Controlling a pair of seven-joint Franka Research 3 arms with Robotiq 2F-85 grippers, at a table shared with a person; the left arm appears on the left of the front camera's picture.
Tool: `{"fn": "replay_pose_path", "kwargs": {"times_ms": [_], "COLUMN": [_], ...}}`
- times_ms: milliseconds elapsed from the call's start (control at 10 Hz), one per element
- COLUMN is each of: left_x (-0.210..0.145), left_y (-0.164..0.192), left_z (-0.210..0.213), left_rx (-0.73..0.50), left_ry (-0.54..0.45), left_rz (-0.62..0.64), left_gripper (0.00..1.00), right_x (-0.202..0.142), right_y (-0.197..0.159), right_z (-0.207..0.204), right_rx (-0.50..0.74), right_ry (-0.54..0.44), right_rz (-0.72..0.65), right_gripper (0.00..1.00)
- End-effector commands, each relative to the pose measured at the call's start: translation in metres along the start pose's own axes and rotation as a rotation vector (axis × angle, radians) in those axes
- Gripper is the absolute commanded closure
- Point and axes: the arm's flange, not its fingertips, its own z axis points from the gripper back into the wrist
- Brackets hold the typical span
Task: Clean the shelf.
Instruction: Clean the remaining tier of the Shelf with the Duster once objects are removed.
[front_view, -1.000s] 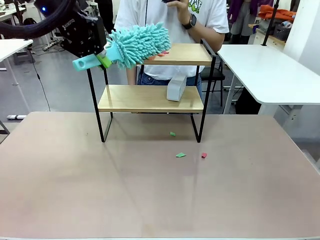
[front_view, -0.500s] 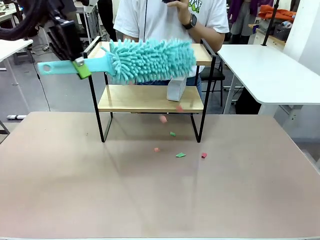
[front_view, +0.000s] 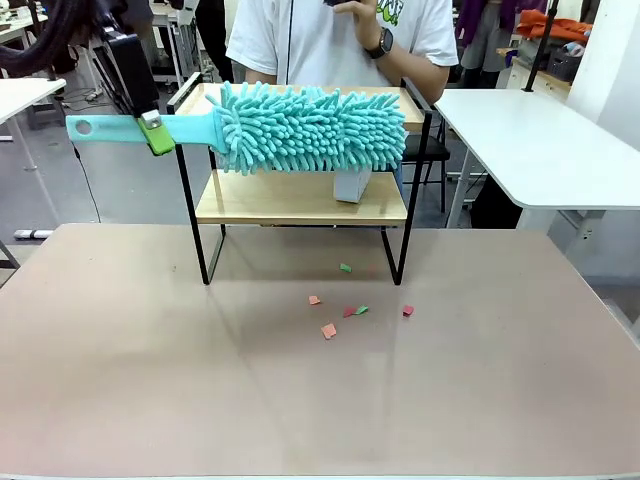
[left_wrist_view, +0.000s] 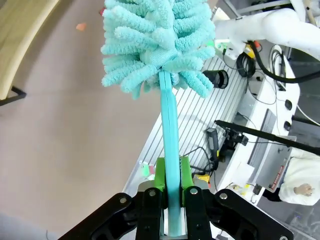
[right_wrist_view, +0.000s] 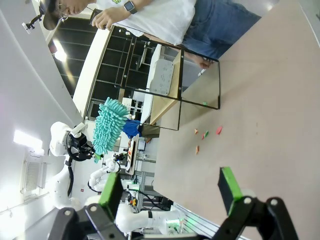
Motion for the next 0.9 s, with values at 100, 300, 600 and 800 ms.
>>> {"fn": "replay_pose_path", "kwargs": {"times_ms": [100, 300, 600, 800], "left_x": [-0.009, -0.064, -0.183, -0.251], "left_y": [0.002, 0.009, 0.043, 0.081], "left_z": [0.012, 0.046, 0.102, 0.102], "left_rx": [-0.02, -0.112, -0.207, -0.318], "left_ry": [-0.019, -0.165, -0.58, -0.836], "left_rz": [-0.029, -0.013, 0.246, 0.471], "left_gripper": [0.88, 0.88, 0.88, 0.88], "right_x": [0.002, 0.002, 0.002, 0.002], "right_y": [0.001, 0.001, 0.001, 0.001], "right_z": [-0.002, -0.002, -0.002, -0.002], "right_rx": [0.023, 0.023, 0.023, 0.023], "right_ry": [-0.015, -0.015, -0.015, -0.015], "right_rz": [0.027, 0.027, 0.027, 0.027], "right_gripper": [0.0, 0.0, 0.0, 0.0]}}
